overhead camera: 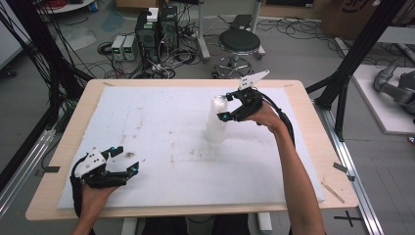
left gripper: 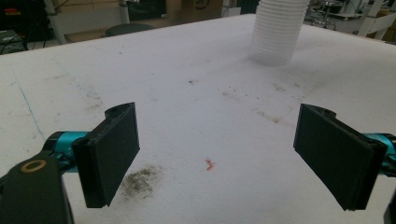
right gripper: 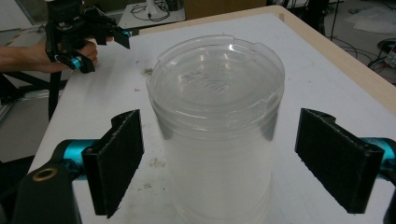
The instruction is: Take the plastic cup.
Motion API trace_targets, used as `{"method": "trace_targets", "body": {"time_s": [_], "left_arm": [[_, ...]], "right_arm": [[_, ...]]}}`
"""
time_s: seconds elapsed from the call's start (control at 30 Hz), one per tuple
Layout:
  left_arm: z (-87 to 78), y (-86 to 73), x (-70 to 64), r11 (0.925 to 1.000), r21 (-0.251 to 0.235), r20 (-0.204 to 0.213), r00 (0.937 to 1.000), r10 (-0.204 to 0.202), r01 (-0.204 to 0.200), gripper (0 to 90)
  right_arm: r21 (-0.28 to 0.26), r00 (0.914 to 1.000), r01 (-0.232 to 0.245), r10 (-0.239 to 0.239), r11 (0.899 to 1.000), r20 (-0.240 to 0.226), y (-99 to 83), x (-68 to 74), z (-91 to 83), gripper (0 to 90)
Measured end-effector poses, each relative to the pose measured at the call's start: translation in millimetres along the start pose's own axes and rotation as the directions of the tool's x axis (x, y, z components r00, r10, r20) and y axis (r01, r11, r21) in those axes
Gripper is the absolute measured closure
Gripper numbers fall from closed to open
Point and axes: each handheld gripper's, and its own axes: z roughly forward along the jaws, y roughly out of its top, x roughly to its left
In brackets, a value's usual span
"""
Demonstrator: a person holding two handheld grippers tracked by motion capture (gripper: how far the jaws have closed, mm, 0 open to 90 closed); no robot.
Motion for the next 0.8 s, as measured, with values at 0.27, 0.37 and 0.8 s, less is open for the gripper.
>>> {"method": "trace_targets", "body": {"time_s": [0.27,0.37,0.8], "left_arm": [[0.0,0.0,-0.1,1.0000,-0.003,0.001,1.0000,-0.003,0.003,14.1],[-0.1,0.0,0.2,1.0000,-0.002,0.002,1.0000,-0.003,0.003,14.1],[0.0,0.1,0.5,1.0000,0.001,0.006,1.0000,-0.004,0.004,14.1]], "right_arm": [[0.001,1.0000,0.000,0.000,1.000,0.000,0.0,-0.7,8.5,17.3],[-0.005,1.0000,-0.005,0.005,1.000,-0.004,-0.1,-1.7,10.8,19.2],[0.006,1.0000,-0.002,0.002,1.000,0.001,-0.8,-2.5,11.2,25.1]]}}
